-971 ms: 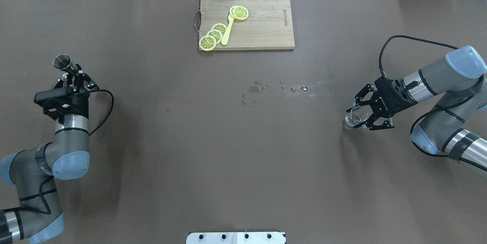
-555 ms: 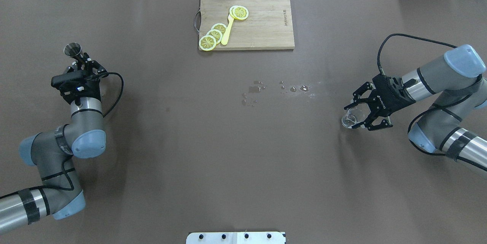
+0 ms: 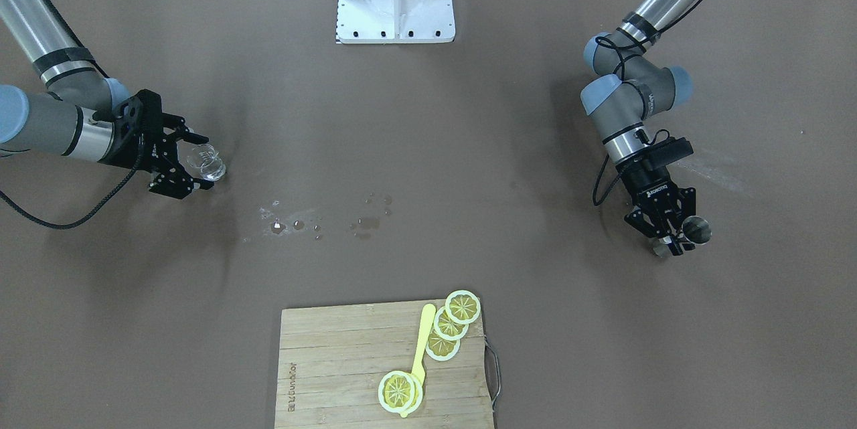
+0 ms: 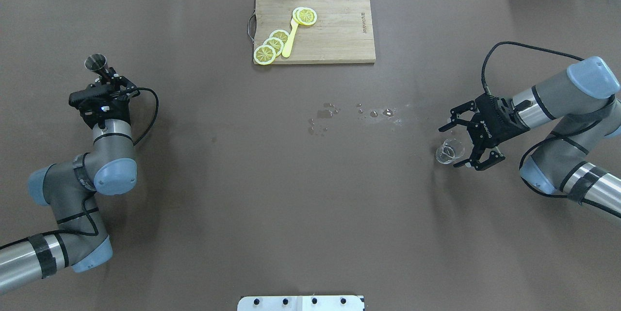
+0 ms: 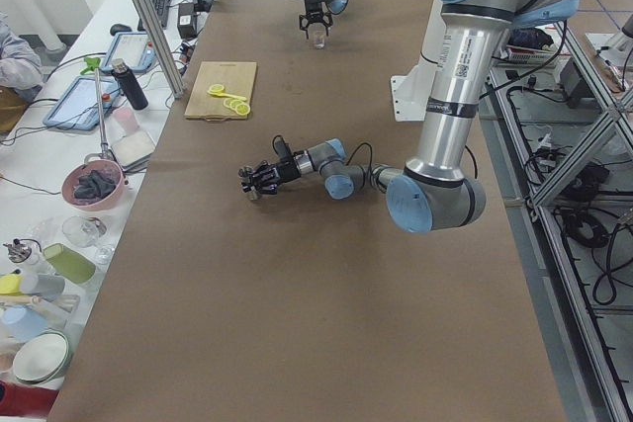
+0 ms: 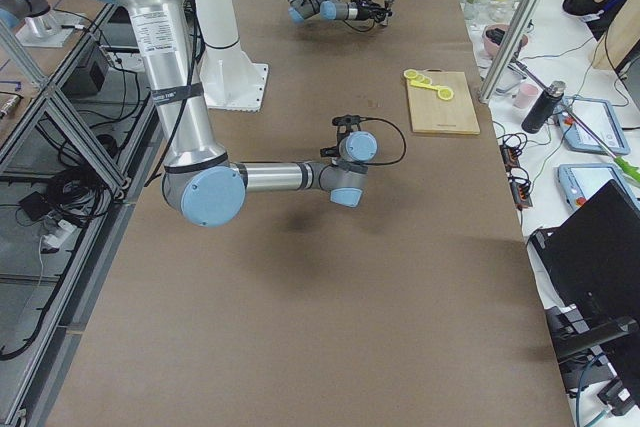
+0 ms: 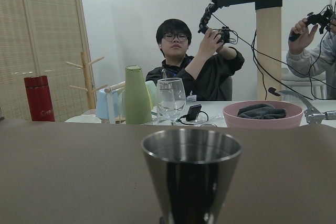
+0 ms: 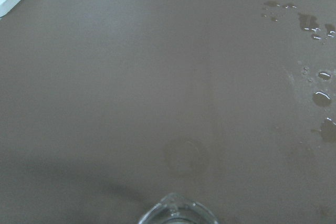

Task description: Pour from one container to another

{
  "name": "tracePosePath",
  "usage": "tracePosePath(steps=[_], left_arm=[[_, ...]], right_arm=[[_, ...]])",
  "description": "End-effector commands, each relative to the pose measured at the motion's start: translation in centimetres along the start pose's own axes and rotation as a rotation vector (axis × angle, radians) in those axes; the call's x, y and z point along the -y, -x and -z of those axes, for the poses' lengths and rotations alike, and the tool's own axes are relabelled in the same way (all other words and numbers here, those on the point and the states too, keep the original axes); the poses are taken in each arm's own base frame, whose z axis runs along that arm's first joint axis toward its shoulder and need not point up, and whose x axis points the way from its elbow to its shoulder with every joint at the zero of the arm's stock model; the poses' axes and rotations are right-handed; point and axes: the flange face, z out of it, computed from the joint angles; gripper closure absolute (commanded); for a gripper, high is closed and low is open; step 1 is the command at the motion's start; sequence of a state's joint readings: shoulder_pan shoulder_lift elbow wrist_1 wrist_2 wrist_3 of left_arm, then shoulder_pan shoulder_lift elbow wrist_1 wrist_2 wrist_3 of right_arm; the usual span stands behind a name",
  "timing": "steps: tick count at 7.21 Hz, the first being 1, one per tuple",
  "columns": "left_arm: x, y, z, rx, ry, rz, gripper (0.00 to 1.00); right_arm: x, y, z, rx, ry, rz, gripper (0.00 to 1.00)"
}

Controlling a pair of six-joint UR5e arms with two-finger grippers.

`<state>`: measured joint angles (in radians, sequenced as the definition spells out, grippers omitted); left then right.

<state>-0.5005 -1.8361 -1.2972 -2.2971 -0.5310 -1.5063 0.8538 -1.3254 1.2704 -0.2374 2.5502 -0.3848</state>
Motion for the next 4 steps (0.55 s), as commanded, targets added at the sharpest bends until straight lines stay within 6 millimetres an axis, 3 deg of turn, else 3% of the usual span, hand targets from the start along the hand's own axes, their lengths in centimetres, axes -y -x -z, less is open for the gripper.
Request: tracePosePath(steps=[1, 3, 4], left_arm=[[0.14, -0.22, 0.11, -0.003, 0.001, 0.011, 0.63], [0.55, -0.5, 0.3, -0.006, -0.005, 0.016, 0.16], [0.64, -0.47, 0.33, -0.005, -0.01, 0.014, 0.02]], right_arm=[[-0.18, 0.12, -0.1, 0.011, -0.001, -0.01, 0.0], [0.02, 0.27, -0.07, 0.028, -0.008, -0.039, 0.0], [0.53, 0.47, 0.12, 0.049, -0.021, -0.089, 0.0]])
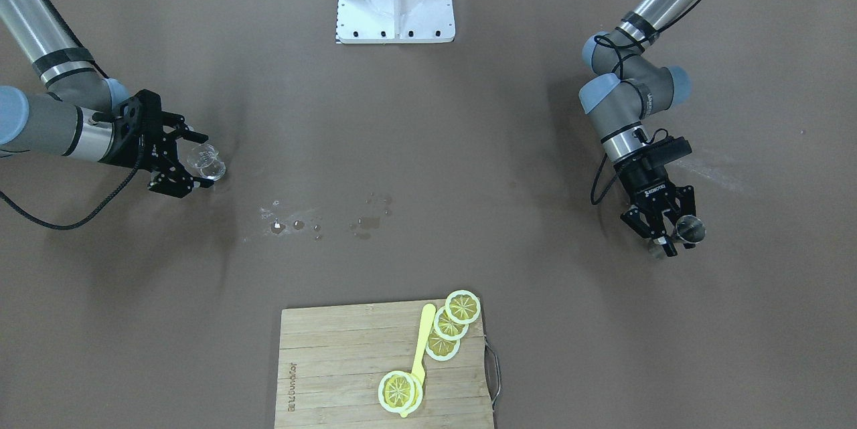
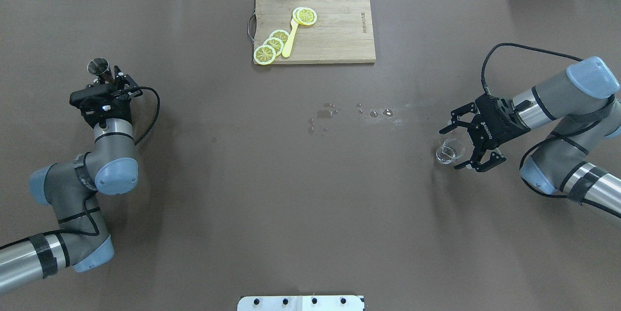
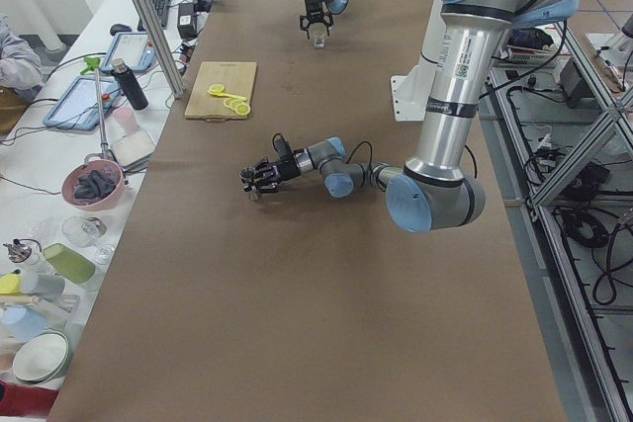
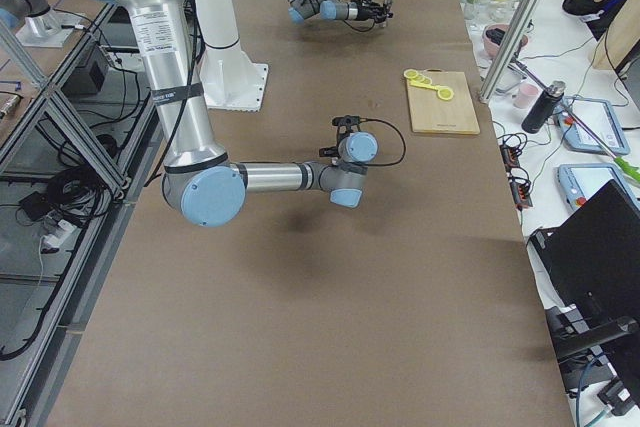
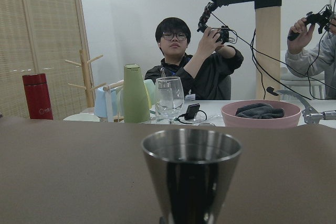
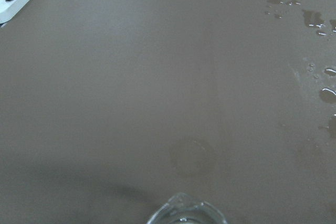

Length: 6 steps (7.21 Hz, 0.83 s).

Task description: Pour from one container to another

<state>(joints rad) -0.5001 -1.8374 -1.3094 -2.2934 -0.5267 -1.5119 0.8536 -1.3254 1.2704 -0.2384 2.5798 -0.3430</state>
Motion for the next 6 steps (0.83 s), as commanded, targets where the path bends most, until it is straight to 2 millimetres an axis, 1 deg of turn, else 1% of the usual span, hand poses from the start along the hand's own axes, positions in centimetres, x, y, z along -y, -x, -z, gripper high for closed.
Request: tracePosePath(steps=[1, 2, 3, 4, 5, 6], left_arm=[[0.8, -0.3, 0.6, -0.009, -0.005, 0.012, 0.02], [1.5, 0.7, 0.9, -0.002, -0.029, -0.002, 0.02], [1.8, 2.2, 2.9, -0.002, -0.073, -0.044, 0.02], [2.7, 5.4, 7.0, -0.038, -0.068, -0.084, 0.02], [4.6, 5.8, 8.5, -0.058, -0.062, -0.059, 0.02], [6.2, 4.4, 9.4, -0.079, -0.061, -0.02, 0.02]], right_arm=[[0.9, 0.2, 0.3, 0.02, -0.017, -0.042, 0.0], [1.4, 0.2, 0.4, 0.029, -0.026, -0.063, 0.0], [2.3, -0.8, 1.2, 0.019, -0.036, -0.088, 0.0], [3.1, -2.4, 3.3, -0.019, -0.045, -0.121, 0.0], [4.0, -4.2, 5.4, -0.064, -0.056, -0.193, 0.0], [4.3, -6.1, 8.8, -0.136, -0.065, -0.301, 0.0]])
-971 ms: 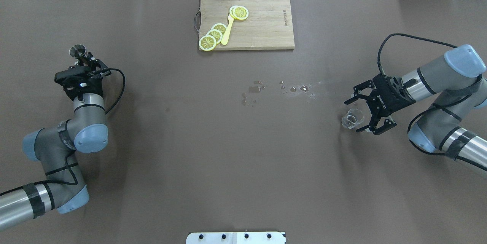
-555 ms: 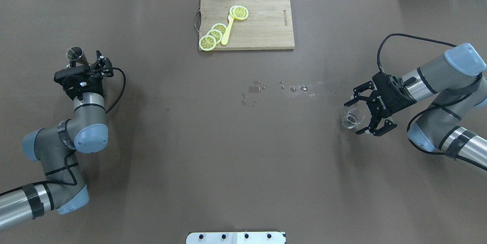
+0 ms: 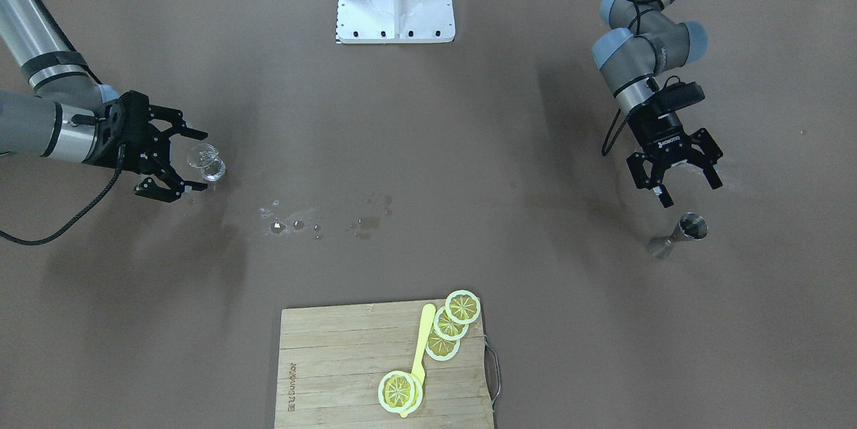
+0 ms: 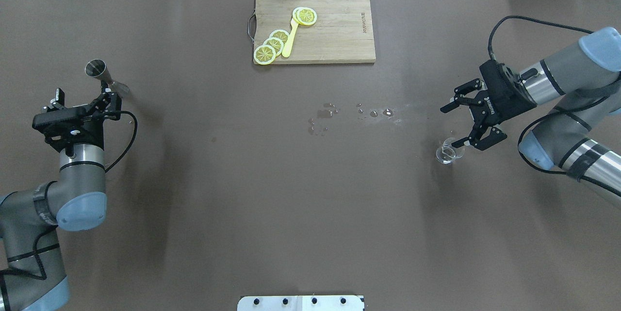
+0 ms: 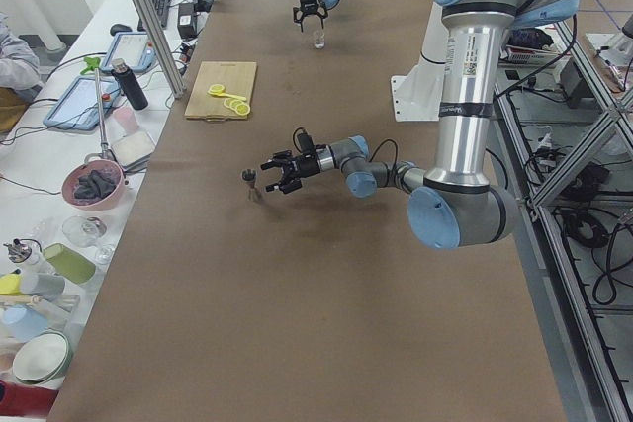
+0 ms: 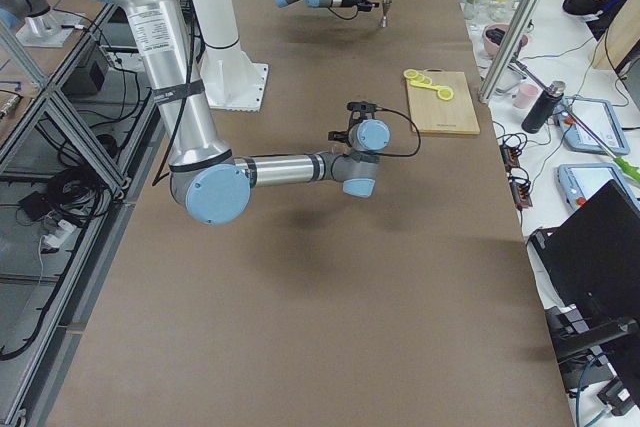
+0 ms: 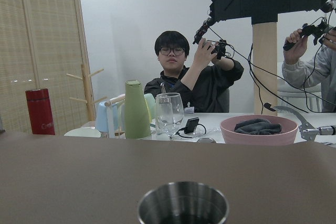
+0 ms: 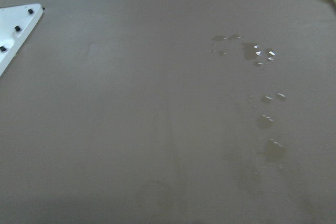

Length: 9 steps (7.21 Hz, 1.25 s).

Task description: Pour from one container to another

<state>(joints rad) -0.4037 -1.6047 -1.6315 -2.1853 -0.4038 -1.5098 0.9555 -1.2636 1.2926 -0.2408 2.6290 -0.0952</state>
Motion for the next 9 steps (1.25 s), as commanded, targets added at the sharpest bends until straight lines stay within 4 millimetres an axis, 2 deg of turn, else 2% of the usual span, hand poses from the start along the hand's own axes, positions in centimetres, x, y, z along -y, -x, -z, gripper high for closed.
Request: tracePosePath(steps=[1, 2, 3, 4, 5, 6, 7, 8, 9], left_arm=[[3.4, -1.1, 2.0, -0.036, 0.001, 0.056, 0.02], [5.7, -1.9, 3.0, -0.054, 0.005, 0.09, 0.02], [6.9, -2.5, 3.6, -0.043, 0.029, 0.023, 0.02], [9.5, -3.9, 5.2, -0.083, 0.127, 0.033, 0.02], [11.8, -4.8, 6.6, -0.142, 0.19, -0.038, 0.02], [13.0, -5.2, 7.5, -0.218, 0.229, -0.187, 0.02], [14.0, -5.7, 8.8, -0.36, 0.292, -0.283, 0.02], [14.5, -5.8, 9.0, -0.457, 0.324, -0.271, 0.02], [15.1, -5.6, 8.4, -0.51, 0.356, -0.231, 0.02]], right_arm=[[1.7, -4.7, 7.8, -0.19, -0.027, -0.286, 0.0], [2.6, -6.3, 10.6, -0.305, -0.027, -0.367, 0.0], [2.9, -7.6, 13.4, -0.435, 0.009, -0.459, 0.0], [2.4, -8.3, 16.2, -0.509, 0.083, -0.616, 0.0], [2.2, -8.9, 18.6, -0.59, 0.137, -0.724, 0.0], [1.1, -9.4, 20.2, -0.619, 0.185, -0.819, 0.0], [-0.2, -9.7, 23.1, -0.652, 0.228, -0.937, 0.0], [-3.3, -10.2, 24.3, -0.688, 0.354, -1.148, 0.0], [-3.4, -10.3, 25.5, -0.783, 0.405, -1.168, 0.0]])
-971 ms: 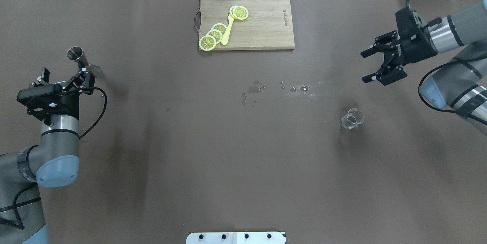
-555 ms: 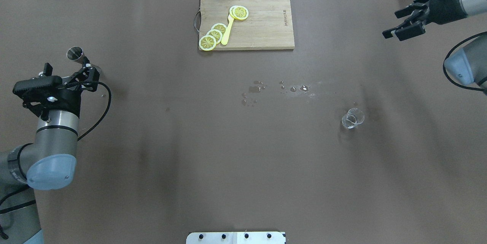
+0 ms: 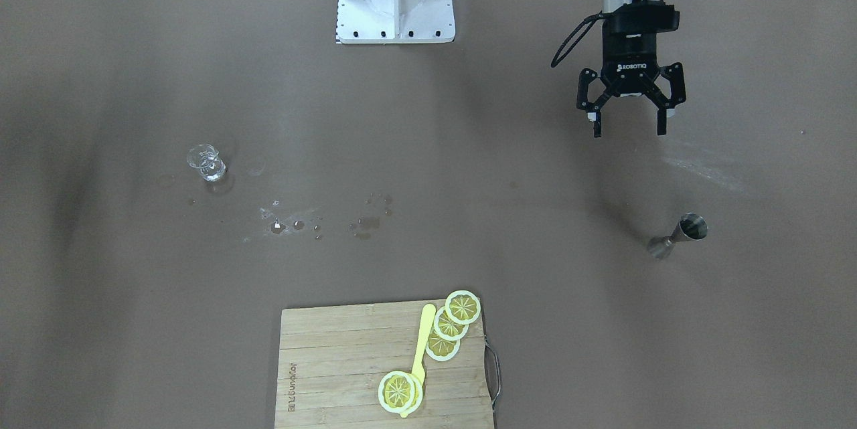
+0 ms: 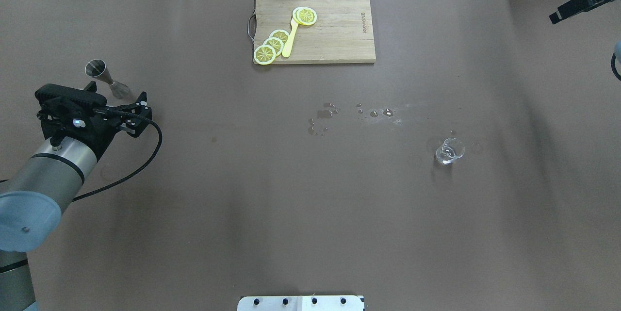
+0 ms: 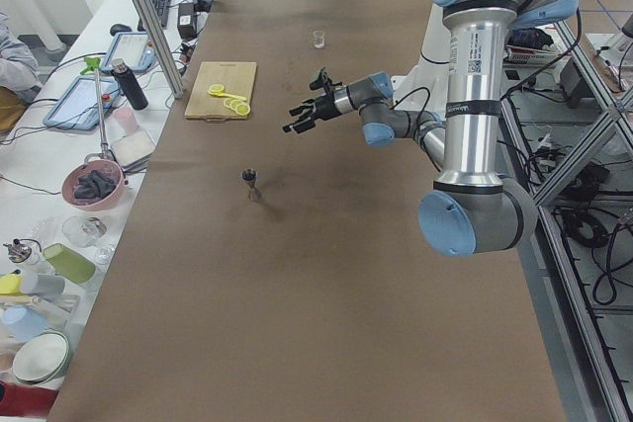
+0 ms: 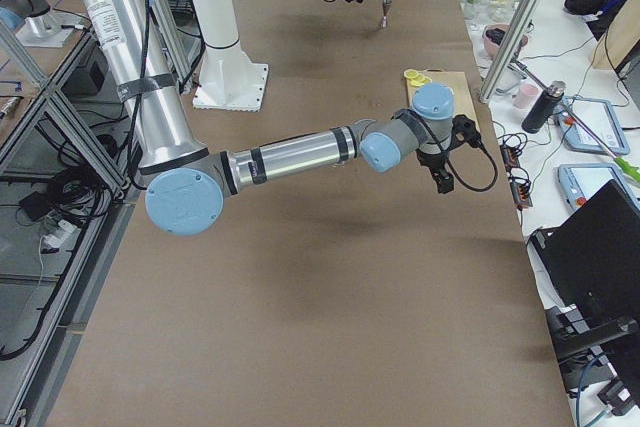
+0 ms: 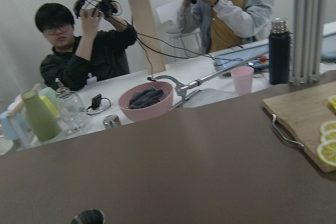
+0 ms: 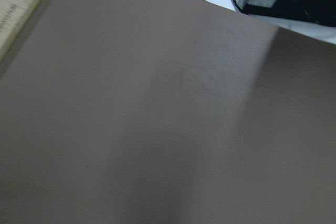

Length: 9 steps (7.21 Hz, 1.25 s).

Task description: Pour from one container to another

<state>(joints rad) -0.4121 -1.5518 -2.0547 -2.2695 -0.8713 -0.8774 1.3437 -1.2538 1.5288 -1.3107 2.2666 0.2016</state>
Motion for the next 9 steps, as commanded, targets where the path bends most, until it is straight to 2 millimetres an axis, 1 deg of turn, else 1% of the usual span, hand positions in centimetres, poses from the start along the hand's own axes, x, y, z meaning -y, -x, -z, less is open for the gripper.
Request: tracePosePath(steps=[1, 2, 3, 4, 5, 6, 7, 8, 9], left_arm=[[1.2, 0.7, 0.0, -0.169, 0.095, 0.019, 0.02], [3.0, 2.0, -0.2, -0.271, 0.145, 0.058, 0.02], [3.8, 3.2, -0.5, -0.363, 0.237, 0.04, 0.02], [5.6, 7.2, -1.2, -0.382, 0.27, -0.087, 0.02], [7.3, 11.2, -1.9, -0.404, 0.314, -0.263, 0.02], [8.5, 15.4, -2.1, -0.396, 0.386, -0.311, 0.02], [8.4, 20.2, -2.7, -0.349, 0.494, -0.241, 0.02], [8.3, 27.0, -3.7, -0.272, 0.603, -0.119, 0.02], [7.2, 31.4, -4.1, -0.227, 0.725, 0.004, 0.02]], right_arm=[[-1.9, -3.6, 0.6, -0.129, 0.079, -0.121, 0.0], [-4.3, -5.7, 0.2, -0.139, 0.115, -0.172, 0.0], [-5.5, -7.7, 1.0, -0.137, 0.172, -0.261, 0.0], [-7.8, -8.2, 1.2, -0.141, 0.234, -0.322, 0.0], [-10.1, -10.1, 0.9, -0.145, 0.258, -0.373, 0.0], [-13.4, -10.7, 0.4, -0.074, 0.284, -0.442, 0.0], [-15.6, -11.4, -0.2, -0.044, 0.302, -0.476, 0.0], [-15.8, -11.5, -0.2, -0.047, 0.302, -0.478, 0.0], [-16.6, -11.9, -0.4, -0.049, 0.311, -0.487, 0.0]])
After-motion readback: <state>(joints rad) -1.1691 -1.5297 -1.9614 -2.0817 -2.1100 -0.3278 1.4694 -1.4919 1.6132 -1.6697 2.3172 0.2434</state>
